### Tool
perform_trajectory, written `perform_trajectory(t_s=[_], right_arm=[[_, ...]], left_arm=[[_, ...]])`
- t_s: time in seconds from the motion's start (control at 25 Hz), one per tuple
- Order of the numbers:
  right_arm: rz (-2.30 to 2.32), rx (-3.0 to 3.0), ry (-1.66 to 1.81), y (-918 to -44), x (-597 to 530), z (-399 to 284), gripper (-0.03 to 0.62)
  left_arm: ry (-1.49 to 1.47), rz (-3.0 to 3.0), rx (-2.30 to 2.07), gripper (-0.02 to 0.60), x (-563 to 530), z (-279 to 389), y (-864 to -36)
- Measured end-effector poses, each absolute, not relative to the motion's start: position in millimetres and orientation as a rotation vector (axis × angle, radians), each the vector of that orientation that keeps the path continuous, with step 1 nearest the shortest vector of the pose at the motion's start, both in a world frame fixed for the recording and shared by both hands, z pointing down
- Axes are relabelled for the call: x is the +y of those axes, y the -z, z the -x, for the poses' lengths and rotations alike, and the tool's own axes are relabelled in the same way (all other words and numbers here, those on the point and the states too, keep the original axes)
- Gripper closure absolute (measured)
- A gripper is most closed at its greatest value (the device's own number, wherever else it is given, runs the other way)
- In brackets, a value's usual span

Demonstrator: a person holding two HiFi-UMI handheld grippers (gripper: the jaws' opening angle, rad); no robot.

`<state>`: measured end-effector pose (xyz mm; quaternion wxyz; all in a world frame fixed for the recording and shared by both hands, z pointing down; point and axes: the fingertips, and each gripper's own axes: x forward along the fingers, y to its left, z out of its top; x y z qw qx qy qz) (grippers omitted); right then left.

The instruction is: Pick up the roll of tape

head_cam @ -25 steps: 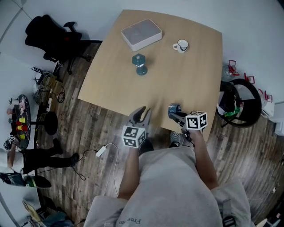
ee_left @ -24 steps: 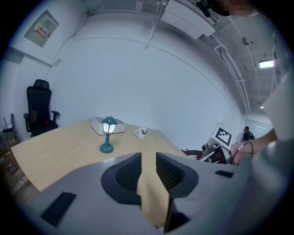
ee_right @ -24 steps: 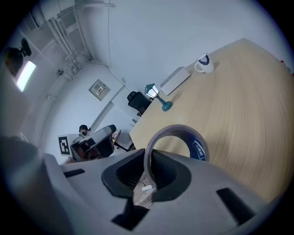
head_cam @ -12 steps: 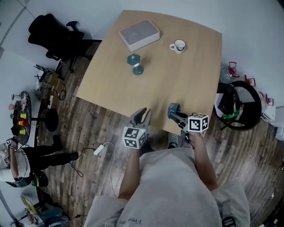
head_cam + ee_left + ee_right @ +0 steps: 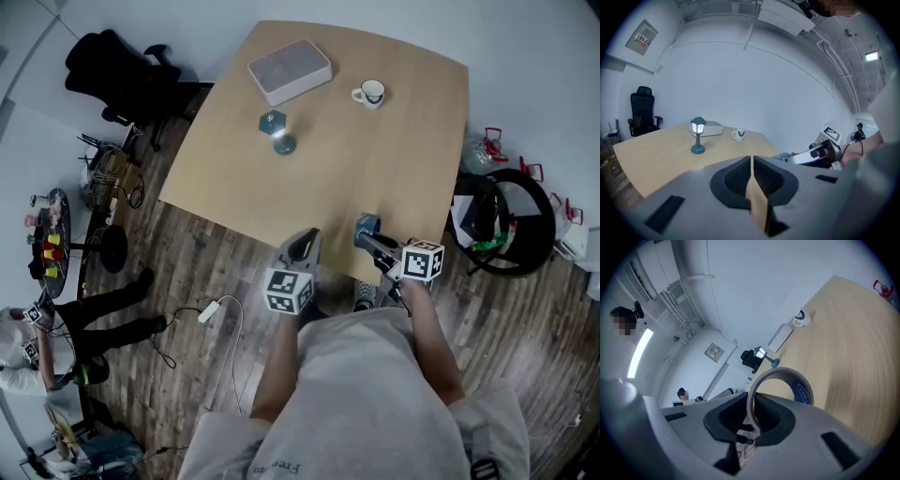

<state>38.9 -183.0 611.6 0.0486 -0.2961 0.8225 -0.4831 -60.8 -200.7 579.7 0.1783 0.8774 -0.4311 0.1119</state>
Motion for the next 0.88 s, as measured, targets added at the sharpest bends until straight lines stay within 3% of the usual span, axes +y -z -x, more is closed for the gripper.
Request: perform_trajectory(t_s=[0.88], right_arm=[[0.813, 2.533, 1.398, -606.2, -155.9, -81.5, 0.549]], left_arm=[[-0.332, -2.451, -1.305, 0.577, -155.3, 9.6, -589.6]])
